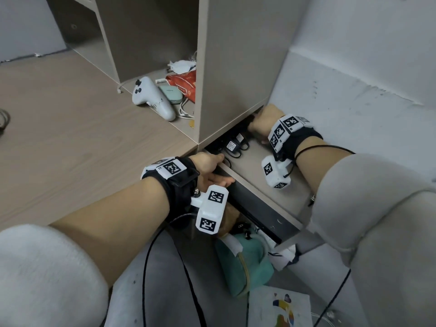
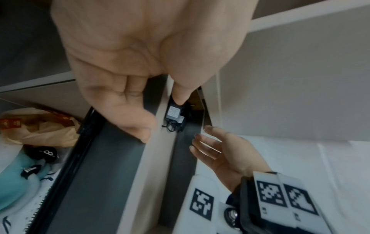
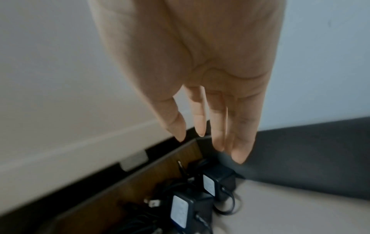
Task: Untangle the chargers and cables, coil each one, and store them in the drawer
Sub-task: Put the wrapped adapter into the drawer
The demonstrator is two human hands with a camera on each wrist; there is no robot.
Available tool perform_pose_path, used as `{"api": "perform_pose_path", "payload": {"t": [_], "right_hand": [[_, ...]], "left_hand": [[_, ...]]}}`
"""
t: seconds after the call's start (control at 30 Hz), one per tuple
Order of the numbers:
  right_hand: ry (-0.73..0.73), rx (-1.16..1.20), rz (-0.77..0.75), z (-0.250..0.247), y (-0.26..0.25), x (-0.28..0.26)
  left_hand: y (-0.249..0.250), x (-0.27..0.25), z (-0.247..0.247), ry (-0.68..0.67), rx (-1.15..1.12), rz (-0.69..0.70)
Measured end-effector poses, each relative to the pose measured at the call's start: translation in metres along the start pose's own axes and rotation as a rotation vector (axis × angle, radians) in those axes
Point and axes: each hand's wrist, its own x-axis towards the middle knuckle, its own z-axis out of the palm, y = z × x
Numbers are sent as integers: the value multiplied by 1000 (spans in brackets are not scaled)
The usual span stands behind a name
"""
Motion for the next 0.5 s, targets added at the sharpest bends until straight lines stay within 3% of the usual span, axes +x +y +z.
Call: {"api": "perform_pose_path", "payload": {"t": [0.1,0.17,0.27,0.33,0.43,0.5], "right_hand": [[-25,100,-37,-21,-13,-35],[-94,180,-54,-32,-23,-63],[-201,232,-131,-45,-43,-99],[-275,240,-232,-50,-73,-150],[-391,218,-307,-56,-97,-171],[-390,222,-399,-52,-127,-191]], "left_hand": [[8,-28,-1,-89,21,34],[12,-51,-6,-68,74,117],[29,-82,-26,93,124,325],[30,-130,-61,194,167,521],[50,-160,-83,362,218,674],[55,-194,-113,444,226,763]]}}
